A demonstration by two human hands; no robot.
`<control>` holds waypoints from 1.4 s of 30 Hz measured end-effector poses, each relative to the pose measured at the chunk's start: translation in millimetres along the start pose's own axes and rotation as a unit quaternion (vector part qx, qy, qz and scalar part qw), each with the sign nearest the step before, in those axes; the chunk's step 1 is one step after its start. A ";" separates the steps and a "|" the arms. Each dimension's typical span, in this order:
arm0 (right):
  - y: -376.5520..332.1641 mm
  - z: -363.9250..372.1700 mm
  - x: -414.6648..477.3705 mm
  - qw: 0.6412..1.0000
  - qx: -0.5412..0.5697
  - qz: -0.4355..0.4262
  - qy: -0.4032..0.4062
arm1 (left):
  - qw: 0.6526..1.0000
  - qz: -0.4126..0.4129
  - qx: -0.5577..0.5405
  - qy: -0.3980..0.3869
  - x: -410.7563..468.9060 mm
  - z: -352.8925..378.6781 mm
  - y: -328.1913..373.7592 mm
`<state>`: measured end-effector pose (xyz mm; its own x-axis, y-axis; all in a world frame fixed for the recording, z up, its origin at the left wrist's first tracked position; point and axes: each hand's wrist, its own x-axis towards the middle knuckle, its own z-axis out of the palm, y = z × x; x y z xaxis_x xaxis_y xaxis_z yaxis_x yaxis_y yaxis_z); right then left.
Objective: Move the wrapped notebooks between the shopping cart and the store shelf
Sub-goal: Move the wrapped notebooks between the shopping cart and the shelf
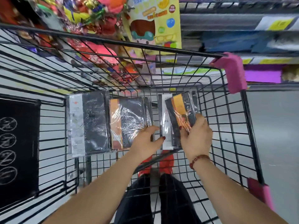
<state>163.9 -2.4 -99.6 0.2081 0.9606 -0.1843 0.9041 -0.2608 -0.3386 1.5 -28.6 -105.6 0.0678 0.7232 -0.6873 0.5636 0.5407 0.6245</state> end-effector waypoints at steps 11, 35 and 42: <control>-33.6 -2.1 -36.6 0.861 0.481 0.131 -0.103 | 0.899 -0.154 -0.408 0.030 -15.5 1.7 13.9; 12.0 34.1 -10.2 0.990 -0.021 0.139 -0.014 | 0.928 -0.163 -0.265 0.206 -25.4 -6.3 -40.0; 13.8 19.2 -17.8 0.975 0.107 0.191 -0.034 | 0.935 -0.152 -0.259 0.189 -38.4 -12.0 -39.4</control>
<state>165.5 -24.9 -118.8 0.4829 0.7828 -0.3925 0.6652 -0.6194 -0.4170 -33.1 -72.5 -99.3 -0.3815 0.5493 -0.7434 0.0287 0.8109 0.5844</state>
